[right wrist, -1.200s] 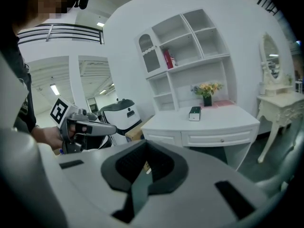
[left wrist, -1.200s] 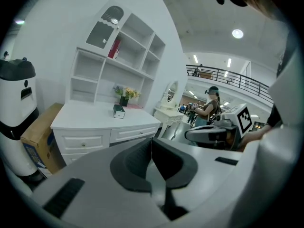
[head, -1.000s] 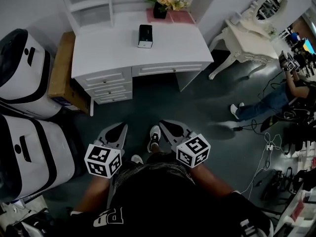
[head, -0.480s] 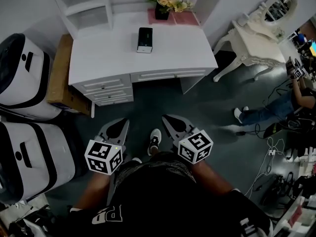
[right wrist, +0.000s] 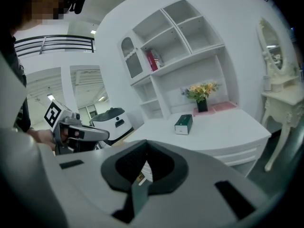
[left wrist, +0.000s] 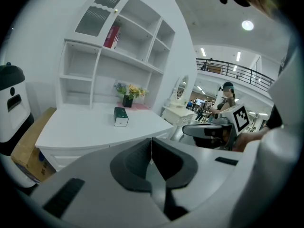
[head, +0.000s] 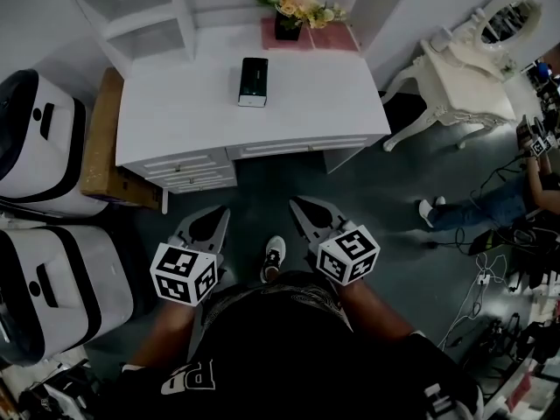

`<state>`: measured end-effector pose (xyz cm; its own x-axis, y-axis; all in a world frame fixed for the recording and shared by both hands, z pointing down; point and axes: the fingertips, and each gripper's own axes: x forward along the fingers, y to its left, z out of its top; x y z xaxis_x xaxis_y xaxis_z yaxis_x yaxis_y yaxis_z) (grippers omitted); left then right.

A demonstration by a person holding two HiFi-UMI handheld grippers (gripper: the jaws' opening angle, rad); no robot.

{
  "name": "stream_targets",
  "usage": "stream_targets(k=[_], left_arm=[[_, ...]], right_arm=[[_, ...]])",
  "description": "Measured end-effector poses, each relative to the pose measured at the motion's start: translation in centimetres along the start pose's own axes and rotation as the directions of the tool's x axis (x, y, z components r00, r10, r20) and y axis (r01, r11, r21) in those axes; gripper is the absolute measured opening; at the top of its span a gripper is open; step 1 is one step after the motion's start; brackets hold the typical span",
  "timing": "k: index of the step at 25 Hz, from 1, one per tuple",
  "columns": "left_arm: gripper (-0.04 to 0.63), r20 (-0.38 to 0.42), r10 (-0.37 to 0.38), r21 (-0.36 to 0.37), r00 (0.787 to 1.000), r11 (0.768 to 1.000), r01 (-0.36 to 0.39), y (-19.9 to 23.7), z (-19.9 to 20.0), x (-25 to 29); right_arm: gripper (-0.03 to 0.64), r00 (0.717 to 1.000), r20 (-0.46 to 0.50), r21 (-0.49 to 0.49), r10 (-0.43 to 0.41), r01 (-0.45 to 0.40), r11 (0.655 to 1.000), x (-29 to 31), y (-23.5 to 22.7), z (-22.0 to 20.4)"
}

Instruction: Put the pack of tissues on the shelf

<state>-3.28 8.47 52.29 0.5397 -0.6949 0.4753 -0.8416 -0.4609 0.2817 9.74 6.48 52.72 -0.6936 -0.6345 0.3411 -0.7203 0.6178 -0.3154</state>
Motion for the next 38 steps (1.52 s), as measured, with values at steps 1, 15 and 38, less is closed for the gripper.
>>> stream_targets(k=[1,15,38], left_arm=[[0.015,0.0,0.003,0.001,1.0,1.0,-0.003,0.1,0.5,0.5],[0.015,0.028,0.046,0.018,0.999,0.999,-0.046,0.2,5.9,5.7],[0.015,0.034,0.108,-0.004,0.994,0.994,-0.108,1.6,7.4,8.2]], right_arm=[[0.009,1.0,0.001,0.0,0.002,-0.002,1.0,0.3,-0.5,0.4],[0.009,0.998,0.022,-0.017,0.058,-0.058,0.998,2.4,-5.7,4.6],[0.009,0.995,0.012,-0.008,0.103,-0.103,0.995,4.4,-8.5,5.5]])
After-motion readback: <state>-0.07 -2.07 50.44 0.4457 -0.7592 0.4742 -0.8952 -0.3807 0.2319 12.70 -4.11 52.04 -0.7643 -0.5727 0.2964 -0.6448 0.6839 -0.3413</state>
